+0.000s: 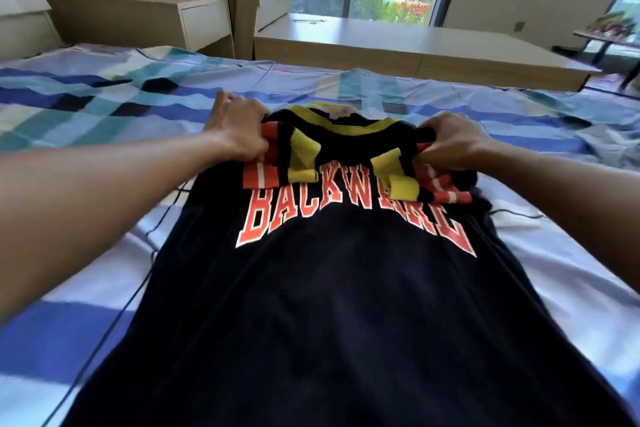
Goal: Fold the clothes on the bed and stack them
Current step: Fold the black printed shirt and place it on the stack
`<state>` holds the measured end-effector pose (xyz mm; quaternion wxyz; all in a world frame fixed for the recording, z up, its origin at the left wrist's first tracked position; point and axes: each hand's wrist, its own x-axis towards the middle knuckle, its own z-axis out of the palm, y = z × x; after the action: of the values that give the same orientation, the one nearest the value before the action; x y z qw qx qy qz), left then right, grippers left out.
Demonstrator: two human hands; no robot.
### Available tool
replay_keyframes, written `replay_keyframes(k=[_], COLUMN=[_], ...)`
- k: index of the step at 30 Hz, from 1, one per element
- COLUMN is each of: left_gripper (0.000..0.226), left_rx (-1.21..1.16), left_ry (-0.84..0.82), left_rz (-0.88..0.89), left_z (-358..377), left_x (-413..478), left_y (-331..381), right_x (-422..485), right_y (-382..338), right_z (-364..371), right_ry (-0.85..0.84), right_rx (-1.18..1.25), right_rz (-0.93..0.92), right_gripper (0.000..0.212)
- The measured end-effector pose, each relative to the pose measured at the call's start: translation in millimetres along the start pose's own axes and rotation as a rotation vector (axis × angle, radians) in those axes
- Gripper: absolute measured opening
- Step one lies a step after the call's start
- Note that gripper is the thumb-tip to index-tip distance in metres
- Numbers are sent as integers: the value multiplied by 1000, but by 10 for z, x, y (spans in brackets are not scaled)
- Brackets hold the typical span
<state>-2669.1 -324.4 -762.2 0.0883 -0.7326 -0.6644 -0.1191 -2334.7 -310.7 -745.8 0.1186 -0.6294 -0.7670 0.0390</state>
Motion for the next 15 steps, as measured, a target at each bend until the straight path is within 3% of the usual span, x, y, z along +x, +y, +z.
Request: replay_keyframes(k=[4, 8, 15], left_gripper=[27, 9, 26], left_rx=[10, -43, -281], left_ry=[-1, -26, -181], left_rz=[136, 207, -9], left_z=[-704, -1379, -2189], left_x=[-605, -1253, -2286], left_y=[-39, 103, 343], right_x=[-778, -1530, -2523], right_y=[-112, -163, -416], right_z=[-577, -1071, -1620], right_ry=[6, 110, 175], right_rx=[-7, 9, 143], right_rz=[-106, -262, -260], right_gripper=[22, 22, 38])
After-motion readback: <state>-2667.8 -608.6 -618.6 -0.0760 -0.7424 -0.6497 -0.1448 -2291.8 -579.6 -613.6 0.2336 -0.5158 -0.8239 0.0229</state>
